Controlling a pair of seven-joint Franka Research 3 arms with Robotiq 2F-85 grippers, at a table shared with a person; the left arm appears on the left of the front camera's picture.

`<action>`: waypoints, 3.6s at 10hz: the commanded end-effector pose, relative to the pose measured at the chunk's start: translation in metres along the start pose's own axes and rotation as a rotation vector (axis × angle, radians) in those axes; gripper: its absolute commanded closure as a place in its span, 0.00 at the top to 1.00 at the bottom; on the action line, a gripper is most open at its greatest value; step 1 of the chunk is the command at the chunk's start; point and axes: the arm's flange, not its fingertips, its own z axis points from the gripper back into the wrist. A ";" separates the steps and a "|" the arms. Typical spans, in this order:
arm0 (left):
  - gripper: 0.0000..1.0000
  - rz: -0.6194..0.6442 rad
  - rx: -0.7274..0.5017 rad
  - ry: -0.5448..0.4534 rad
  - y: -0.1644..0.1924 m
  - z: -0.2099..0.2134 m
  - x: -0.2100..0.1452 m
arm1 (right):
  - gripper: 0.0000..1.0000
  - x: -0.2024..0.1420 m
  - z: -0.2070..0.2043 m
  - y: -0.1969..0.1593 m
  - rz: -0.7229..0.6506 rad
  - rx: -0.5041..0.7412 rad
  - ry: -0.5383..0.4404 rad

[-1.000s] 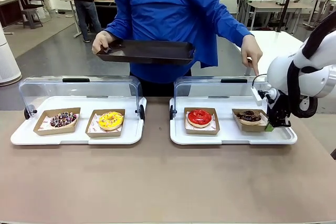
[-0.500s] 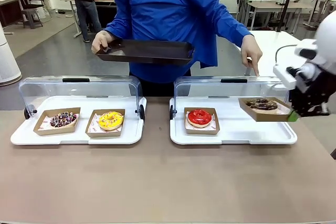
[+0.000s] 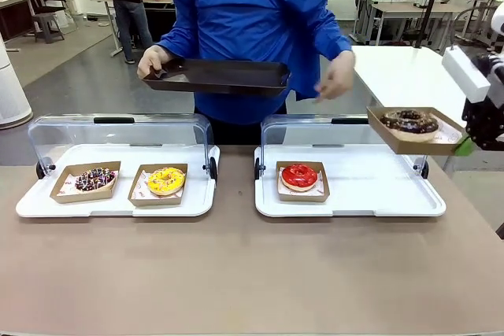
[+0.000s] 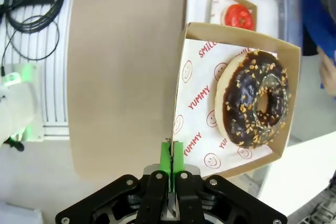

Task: Provide the desired donut to the person.
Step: Pick up and lift the Paper togo box containing the Donut pointed at by the person, then place the picked Paper togo box onto the Handle tray extended by the person.

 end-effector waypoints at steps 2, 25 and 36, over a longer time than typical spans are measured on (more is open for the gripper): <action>1.00 0.014 -0.007 0.006 0.000 0.002 0.000 | 0.00 -0.001 -0.002 0.002 0.031 0.034 0.010; 1.00 0.014 -0.007 0.006 0.000 0.002 0.000 | 0.00 -0.001 -0.002 0.002 0.031 0.034 0.010; 1.00 0.014 -0.007 0.006 0.000 0.002 0.000 | 0.02 0.220 -0.043 -0.166 -0.142 -0.083 0.083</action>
